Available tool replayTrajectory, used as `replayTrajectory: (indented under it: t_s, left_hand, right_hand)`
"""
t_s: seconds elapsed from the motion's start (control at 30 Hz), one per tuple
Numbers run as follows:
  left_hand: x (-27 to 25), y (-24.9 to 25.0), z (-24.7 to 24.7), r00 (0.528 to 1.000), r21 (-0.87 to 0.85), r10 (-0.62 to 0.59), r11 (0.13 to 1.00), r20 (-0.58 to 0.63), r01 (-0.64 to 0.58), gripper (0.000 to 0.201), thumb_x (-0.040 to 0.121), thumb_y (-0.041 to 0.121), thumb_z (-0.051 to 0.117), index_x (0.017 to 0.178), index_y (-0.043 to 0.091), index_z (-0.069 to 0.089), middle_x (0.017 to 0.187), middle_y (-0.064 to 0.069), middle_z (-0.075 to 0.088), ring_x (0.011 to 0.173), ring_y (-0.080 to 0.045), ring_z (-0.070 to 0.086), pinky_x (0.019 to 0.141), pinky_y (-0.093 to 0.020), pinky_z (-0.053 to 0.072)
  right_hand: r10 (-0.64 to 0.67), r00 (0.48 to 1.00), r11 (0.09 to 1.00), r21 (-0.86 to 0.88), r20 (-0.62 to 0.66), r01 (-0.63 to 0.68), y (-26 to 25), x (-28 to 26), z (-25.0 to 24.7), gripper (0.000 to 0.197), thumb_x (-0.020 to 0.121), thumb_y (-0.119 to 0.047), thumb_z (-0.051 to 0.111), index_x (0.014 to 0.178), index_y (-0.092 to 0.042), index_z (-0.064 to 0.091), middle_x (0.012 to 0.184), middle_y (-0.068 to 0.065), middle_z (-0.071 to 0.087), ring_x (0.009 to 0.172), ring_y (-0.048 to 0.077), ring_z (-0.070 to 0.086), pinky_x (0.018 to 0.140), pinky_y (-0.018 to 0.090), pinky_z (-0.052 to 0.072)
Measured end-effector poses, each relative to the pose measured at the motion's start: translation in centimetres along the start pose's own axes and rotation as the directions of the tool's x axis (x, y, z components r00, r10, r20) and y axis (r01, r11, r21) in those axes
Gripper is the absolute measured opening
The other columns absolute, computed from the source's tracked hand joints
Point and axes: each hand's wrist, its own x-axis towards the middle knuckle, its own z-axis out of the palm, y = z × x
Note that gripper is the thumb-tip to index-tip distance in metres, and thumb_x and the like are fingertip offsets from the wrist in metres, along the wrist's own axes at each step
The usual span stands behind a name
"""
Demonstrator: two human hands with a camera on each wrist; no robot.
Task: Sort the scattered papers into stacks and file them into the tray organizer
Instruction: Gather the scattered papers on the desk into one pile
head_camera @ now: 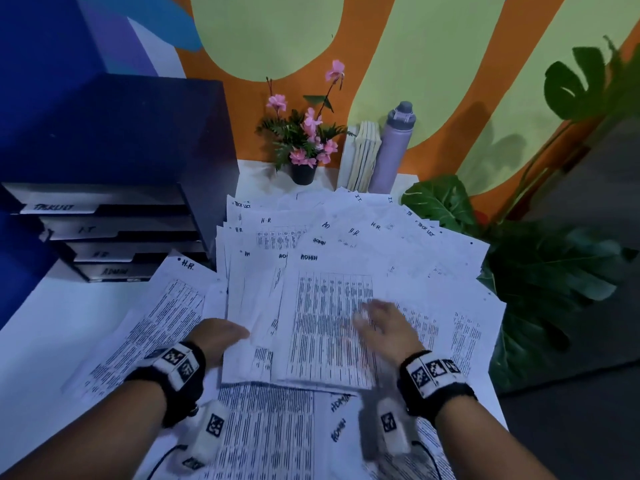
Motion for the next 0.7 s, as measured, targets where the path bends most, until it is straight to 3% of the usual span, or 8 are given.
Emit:
replayTrajectory:
  t_s: [0.07, 0.13, 0.2, 0.27, 0.3, 0.4, 0.57, 0.7]
  left_hand:
    - [-0.5, -0.1, 0.2, 1.000, 0.063, 0.007, 0.998, -0.030, -0.005, 0.038, 0.088, 0.037, 0.063, 0.113, 0.008, 0.064, 0.123, -0.014, 0.061, 0.100, -0.025, 0.058, 0.091, -0.035, 0.047]
    - [-0.7, -0.3, 1.0, 0.996, 0.107, 0.058, 0.993, -0.065, -0.051, 0.056, 0.083, 0.046, 0.068, 0.126, 0.014, 0.052, 0.133, -0.009, 0.052, 0.112, -0.026, 0.053, 0.094, -0.033, 0.043]
    - [-0.7, -0.5, 1.9, 0.994, 0.077, 0.092, 0.993, -0.066, -0.086, 0.090, 0.078, 0.040, 0.074, 0.148, 0.021, 0.021, 0.152, -0.009, 0.031, 0.133, -0.029, 0.039, 0.106, -0.038, 0.036]
    - [-0.8, -0.4, 2.8, 0.994, 0.062, 0.101, 0.993, -0.032, -0.099, 0.111, 0.078, 0.029, 0.077, 0.150, 0.034, -0.008, 0.160, -0.005, 0.010, 0.143, -0.028, 0.025, 0.114, -0.045, 0.029]
    - [-1.1, -0.4, 3.1, 0.992, 0.087, 0.122, 0.989, -0.035, -0.119, 0.112, 0.080, 0.022, 0.075, 0.149, 0.036, -0.012, 0.160, -0.002, 0.008, 0.143, -0.028, 0.025, 0.114, -0.046, 0.030]
    - [-2.4, -0.1, 3.5, 0.960, 0.135, 0.260, 0.960, -0.101, -0.245, 0.088, 0.089, 0.005, 0.061, 0.152, 0.031, 0.006, 0.155, -0.002, 0.026, 0.138, -0.027, 0.036, 0.111, -0.037, 0.033]
    - [-5.9, 0.5, 0.6, 0.899, -0.071, 0.388, 0.910, -0.202, -0.409, 0.057, 0.090, -0.001, 0.055, 0.137, 0.028, 0.041, 0.122, -0.002, 0.058, 0.106, -0.025, 0.060, 0.084, -0.036, 0.055]
    - [-7.1, -0.5, -1.4, 0.957, -0.140, 0.288, 0.947, -0.036, -0.290, 0.050, 0.087, 0.018, 0.066, 0.132, 0.024, 0.044, 0.124, 0.002, 0.058, 0.111, -0.020, 0.057, 0.101, -0.045, 0.045]
  right_hand:
    - [0.160, 0.978, 0.987, 0.021, -0.135, -0.159, 0.4, 1.5, 0.0, 0.075, 0.089, -0.067, 0.035, 0.145, -0.016, 0.035, 0.148, 0.014, 0.034, 0.134, 0.031, 0.037, 0.110, 0.044, 0.033]
    - [0.271, 0.957, 0.963, 0.037, -0.103, -0.269, 0.1, 2.8, 0.6, 0.070, 0.090, -0.049, 0.051, 0.145, -0.010, 0.029, 0.141, 0.021, 0.038, 0.128, 0.036, 0.042, 0.104, 0.044, 0.039]
    - [0.281, 0.959, 0.954, 0.127, -0.045, -0.273, -1.2, 3.2, 1.6, 0.069, 0.084, -0.035, 0.061, 0.141, -0.009, 0.030, 0.138, 0.019, 0.040, 0.124, 0.035, 0.045, 0.101, 0.046, 0.045]
    - [0.210, 0.978, 0.957, 0.206, 0.002, -0.206, -2.6, 3.1, 2.8, 0.076, 0.087, -0.024, 0.062, 0.149, -0.011, 0.019, 0.151, 0.016, 0.029, 0.137, 0.033, 0.034, 0.111, 0.043, 0.036]
    - [0.175, 0.984, 0.956, 0.237, 0.021, -0.175, -3.1, 2.9, 3.2, 0.080, 0.090, -0.019, 0.061, 0.153, -0.012, 0.012, 0.155, 0.013, 0.023, 0.142, 0.031, 0.027, 0.114, 0.039, 0.028]
    - [0.150, 0.988, 0.921, 0.361, 0.025, -0.149, -3.6, 2.9, 3.7, 0.084, 0.093, -0.019, 0.059, 0.154, -0.015, 0.002, 0.160, 0.006, 0.014, 0.147, 0.024, 0.018, 0.119, 0.036, 0.020]
    - [0.215, 0.976, 0.789, 0.591, -0.016, -0.164, -4.1, 1.9, 1.9, 0.090, 0.085, -0.041, 0.067, 0.153, -0.023, 0.010, 0.152, 0.008, 0.035, 0.134, 0.030, 0.042, 0.109, 0.045, 0.039]
    - [0.222, 0.975, 0.716, 0.680, -0.003, -0.161, -5.2, 1.2, 1.2, 0.091, 0.061, -0.069, 0.072, 0.132, -0.019, 0.044, 0.137, 0.007, 0.052, 0.119, 0.030, 0.055, 0.095, 0.051, 0.049]
